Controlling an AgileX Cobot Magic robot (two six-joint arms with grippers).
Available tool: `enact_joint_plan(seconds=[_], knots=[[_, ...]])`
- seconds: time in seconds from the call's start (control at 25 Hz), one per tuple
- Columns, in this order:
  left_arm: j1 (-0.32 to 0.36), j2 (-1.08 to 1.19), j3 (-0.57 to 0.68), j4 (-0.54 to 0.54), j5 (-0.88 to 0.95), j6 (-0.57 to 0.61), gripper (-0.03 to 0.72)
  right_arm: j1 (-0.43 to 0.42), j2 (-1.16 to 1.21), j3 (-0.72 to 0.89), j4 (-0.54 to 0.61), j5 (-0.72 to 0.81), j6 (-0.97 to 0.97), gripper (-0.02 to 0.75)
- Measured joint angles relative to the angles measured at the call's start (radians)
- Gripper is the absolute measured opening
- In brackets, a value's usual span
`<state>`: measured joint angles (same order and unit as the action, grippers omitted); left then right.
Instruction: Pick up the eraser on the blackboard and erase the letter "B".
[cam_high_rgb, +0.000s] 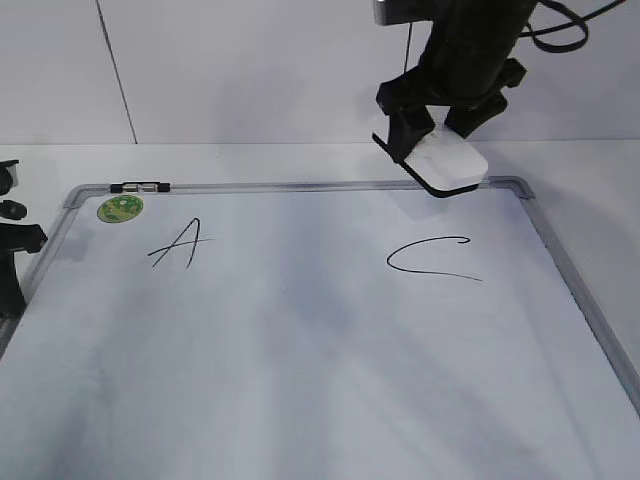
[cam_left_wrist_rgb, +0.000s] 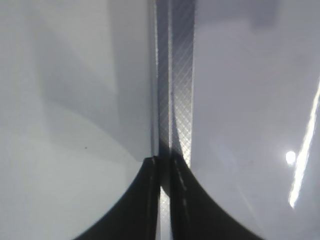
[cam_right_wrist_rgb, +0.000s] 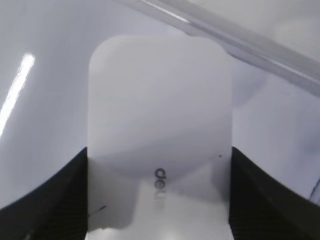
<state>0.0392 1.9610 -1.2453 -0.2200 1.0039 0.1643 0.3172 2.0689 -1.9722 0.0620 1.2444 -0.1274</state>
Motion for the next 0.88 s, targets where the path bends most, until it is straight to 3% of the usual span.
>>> enact_joint_plan(seconds=[0.48,0.88], knots=[[0.0,0.0,0.0,-0.005,0.02,0.0,0.016,-0.01,-0.278,0.311,-0.118,0.002,0.165,0.523],[0.0,0.001,0.0,-0.007,0.046,0.0,0.016,-0.168,-0.34,0.475,-0.125,0.0,0.194,0.523]])
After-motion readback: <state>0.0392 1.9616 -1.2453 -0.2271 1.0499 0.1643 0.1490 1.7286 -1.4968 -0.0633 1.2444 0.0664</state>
